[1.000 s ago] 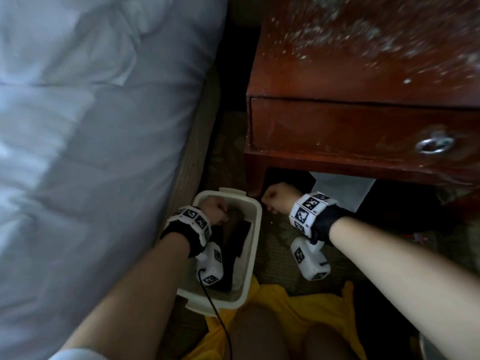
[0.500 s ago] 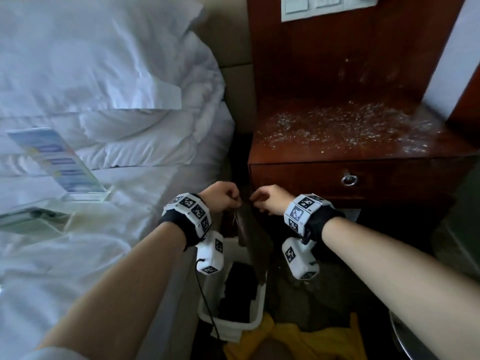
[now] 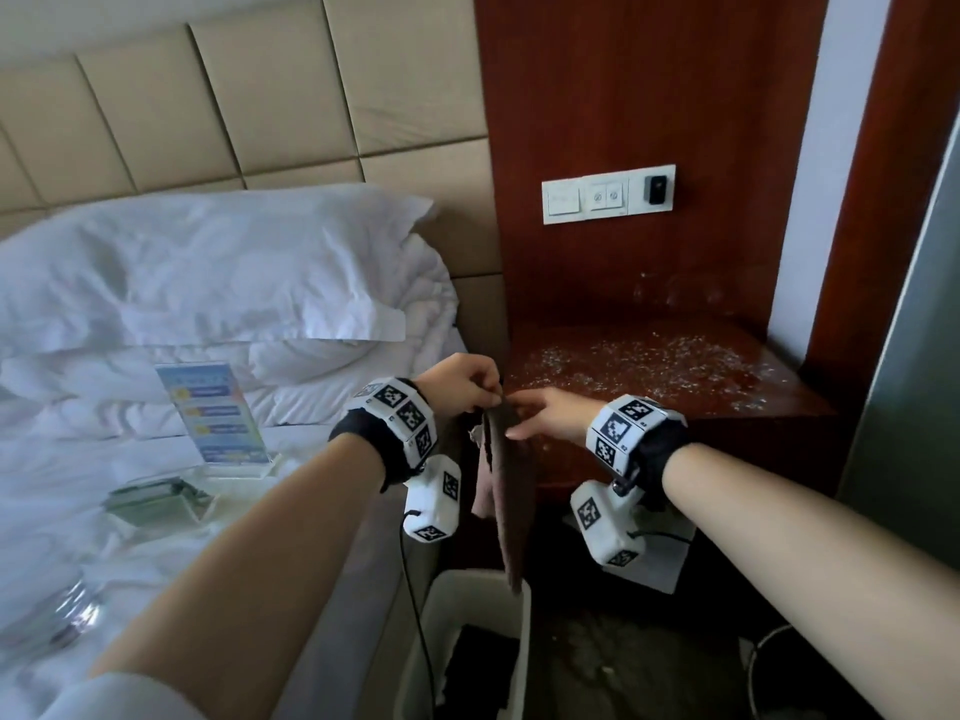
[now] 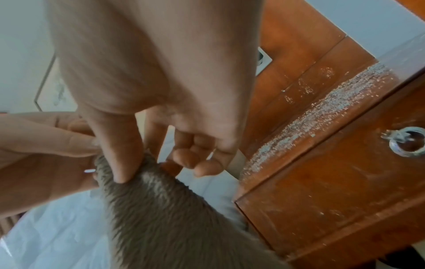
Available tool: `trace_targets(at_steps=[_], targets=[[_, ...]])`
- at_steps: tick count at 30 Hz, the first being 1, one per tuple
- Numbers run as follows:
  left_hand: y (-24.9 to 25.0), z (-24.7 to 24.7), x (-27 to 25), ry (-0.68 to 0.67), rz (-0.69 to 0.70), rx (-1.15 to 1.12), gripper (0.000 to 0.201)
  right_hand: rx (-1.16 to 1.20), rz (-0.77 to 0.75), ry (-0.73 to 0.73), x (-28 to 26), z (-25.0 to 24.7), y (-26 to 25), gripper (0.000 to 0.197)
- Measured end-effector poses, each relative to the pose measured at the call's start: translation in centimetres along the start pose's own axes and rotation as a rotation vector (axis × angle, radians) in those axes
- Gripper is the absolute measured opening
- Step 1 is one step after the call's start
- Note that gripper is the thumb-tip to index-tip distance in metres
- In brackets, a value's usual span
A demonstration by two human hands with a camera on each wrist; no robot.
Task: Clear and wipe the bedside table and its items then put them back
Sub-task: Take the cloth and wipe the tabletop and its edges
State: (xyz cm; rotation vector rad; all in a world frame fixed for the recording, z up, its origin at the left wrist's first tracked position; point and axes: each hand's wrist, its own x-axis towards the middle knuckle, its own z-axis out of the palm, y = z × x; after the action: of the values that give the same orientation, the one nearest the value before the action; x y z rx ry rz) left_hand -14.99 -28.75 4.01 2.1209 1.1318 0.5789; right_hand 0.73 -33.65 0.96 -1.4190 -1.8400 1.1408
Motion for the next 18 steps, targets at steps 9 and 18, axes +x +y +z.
trace_targets(at_steps=[9, 18], targets=[[2.6, -2.0, 1.1, -0.004, 0.102, 0.074, 0.042, -0.074, -0.023, 0.204, -0.8, -3.2, -0.9, 0.018], [-0.2, 0.0, 5.5, -0.014, 0.122, 0.138, 0.041, -0.238, 0.007, 0.264, 1.2, -6.2, 2.5, 0.024]])
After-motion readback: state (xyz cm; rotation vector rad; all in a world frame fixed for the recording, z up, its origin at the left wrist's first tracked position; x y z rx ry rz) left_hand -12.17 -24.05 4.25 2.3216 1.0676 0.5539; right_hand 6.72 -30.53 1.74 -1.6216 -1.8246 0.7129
